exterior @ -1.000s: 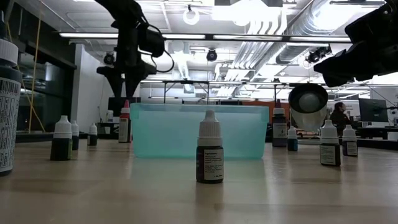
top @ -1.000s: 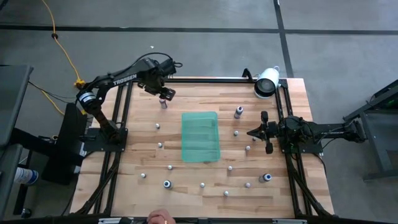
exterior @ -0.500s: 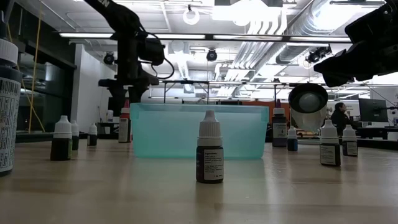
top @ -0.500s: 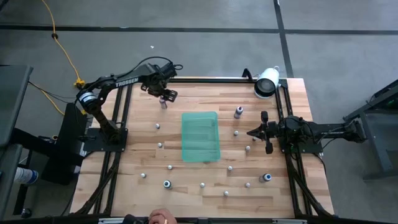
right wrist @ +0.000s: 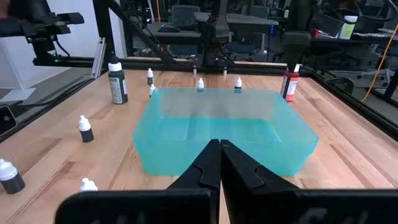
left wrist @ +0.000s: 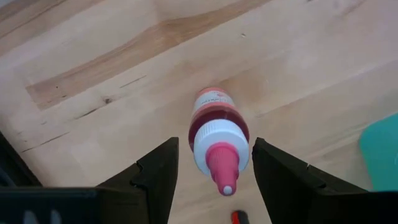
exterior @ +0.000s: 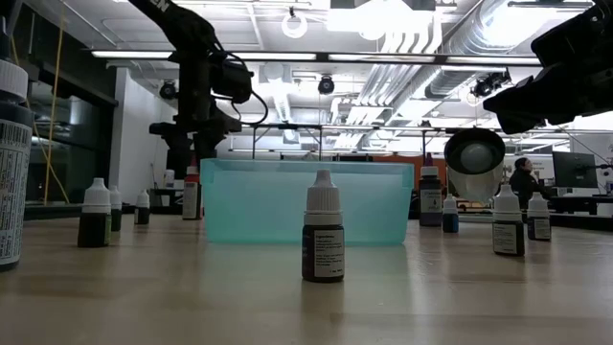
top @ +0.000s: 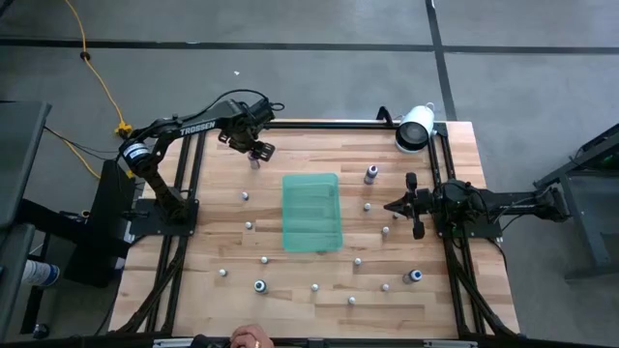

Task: Pick & Place food coloring
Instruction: Put the big pink food coloring bottle into the green bin

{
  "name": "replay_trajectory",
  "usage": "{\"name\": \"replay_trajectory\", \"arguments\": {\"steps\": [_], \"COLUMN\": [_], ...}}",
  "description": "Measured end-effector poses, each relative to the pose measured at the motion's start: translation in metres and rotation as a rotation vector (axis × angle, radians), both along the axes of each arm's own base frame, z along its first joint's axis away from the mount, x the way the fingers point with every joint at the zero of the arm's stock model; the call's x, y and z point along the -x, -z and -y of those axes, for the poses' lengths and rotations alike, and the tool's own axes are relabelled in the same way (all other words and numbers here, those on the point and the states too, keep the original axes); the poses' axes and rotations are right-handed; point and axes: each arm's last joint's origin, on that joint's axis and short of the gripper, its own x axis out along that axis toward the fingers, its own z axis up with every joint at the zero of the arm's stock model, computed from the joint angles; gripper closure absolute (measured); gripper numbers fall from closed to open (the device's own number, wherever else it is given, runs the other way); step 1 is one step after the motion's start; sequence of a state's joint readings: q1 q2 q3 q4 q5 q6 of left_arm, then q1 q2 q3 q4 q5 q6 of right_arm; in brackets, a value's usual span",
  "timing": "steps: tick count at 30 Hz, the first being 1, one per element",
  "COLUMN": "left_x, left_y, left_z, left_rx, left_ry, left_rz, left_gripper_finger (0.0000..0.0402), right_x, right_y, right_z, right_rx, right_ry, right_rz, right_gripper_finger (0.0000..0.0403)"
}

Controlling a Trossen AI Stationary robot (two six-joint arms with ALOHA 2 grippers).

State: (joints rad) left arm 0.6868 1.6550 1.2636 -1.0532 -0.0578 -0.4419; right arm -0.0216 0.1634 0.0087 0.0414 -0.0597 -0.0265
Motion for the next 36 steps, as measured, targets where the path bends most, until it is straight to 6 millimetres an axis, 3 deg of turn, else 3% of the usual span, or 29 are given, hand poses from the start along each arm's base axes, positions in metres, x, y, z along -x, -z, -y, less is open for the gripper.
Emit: {"name": "replay_trajectory", "arguments": {"steps": [6, 17, 25, 30, 36], "left_x": [0.0, -0.001, -0.001, -0.003, -0.004], "left_y": [0.0, 0.0, -0.003, -0.02, -0.054], "left_z": [0.0, 0.0, 0.0, -0.001, -0.001], "left_rx": [-0.003, 0.008, 0.021, 0.026, 0.035], "left_ry": [0.0, 0.02, 0.042, 0.078, 0.12], "left_rz": [0.003, 0.015, 0.019, 0.028, 0.043], "left_gripper_finger": [0.0214, 0.0295, 0.0296, 0.0296, 0.0296], "right_x": [0.0, 0.0, 0.0, 0.0, 0.0], "right_y": [0.0, 0.0, 0.0, 0.0, 0.0], "right_z": [0.0, 0.0, 0.0, 0.0, 0.0], "right_rx": [0.0, 0.0, 0.0, 0.0, 0.0], "right_ry": [0.0, 0.0, 0.0, 0.0, 0.0], "right_rz": [0.0, 0.001, 0.0, 0.0, 0.0], "right_gripper_finger": [0.0402, 0.0402, 0.0402, 0.0402, 0.0402]}}
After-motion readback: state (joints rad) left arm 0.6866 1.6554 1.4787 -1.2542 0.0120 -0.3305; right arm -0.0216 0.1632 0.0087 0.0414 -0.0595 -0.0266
